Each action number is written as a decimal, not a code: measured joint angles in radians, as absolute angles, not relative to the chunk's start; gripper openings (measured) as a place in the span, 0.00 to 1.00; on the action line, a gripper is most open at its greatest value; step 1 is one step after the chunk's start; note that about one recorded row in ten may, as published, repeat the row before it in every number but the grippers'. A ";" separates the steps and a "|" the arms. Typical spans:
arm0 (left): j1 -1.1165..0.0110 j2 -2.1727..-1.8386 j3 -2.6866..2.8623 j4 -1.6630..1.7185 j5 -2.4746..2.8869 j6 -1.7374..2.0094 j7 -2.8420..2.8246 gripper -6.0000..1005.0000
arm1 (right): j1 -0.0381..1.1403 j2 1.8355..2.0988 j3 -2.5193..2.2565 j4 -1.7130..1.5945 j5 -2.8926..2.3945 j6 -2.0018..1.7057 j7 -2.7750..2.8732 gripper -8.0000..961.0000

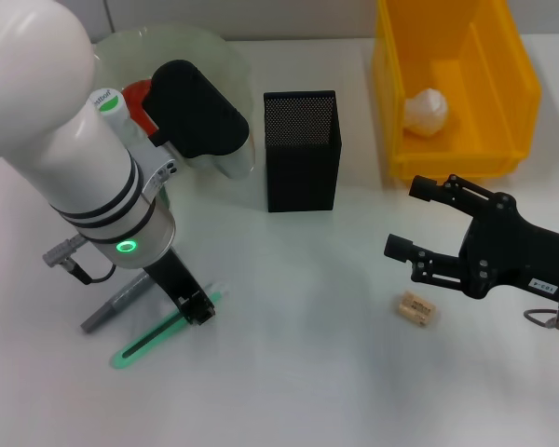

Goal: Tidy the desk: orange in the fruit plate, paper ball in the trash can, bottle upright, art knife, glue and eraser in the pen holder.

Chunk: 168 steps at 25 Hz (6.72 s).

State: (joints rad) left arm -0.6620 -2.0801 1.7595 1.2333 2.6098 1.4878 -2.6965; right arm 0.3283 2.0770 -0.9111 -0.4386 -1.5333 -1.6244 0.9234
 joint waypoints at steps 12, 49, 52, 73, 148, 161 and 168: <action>-0.681 -2.080 1.771 1.206 2.610 1.474 -2.696 0.29 | 0.331 2.077 -0.911 -0.439 -1.534 -1.624 0.923 0.88; -0.507 -2.072 1.489 1.596 2.211 1.262 -2.417 0.20 | 0.291 2.080 -0.873 -0.437 -1.526 -1.672 0.925 0.88; -0.464 -2.072 1.443 1.575 2.074 1.200 -2.331 0.20 | 0.292 2.080 -0.873 -0.437 -1.526 -1.673 0.924 0.88; -0.387 -2.080 1.714 0.923 0.793 0.839 -0.964 0.22 | 0.300 2.080 -0.873 -0.413 -1.526 -1.675 0.926 0.88; -0.422 -2.009 0.968 0.687 1.728 1.823 -1.311 0.48 | 0.287 2.066 -0.875 -0.437 -1.548 -1.716 0.934 0.88; -0.426 -2.019 0.965 0.687 1.738 1.779 -1.311 0.48 | 0.274 2.050 -0.799 -0.530 -1.594 -1.737 1.049 0.88; -0.426 -2.032 0.965 0.691 1.737 1.761 -1.310 0.48 | 0.289 2.051 -0.797 -0.764 -1.744 -1.693 1.323 0.88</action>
State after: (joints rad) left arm -0.4256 -2.0322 0.9648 0.6908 1.7374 1.7612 -1.3102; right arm 0.2890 2.0510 -0.7968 -0.7639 -1.7444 -1.6928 1.3233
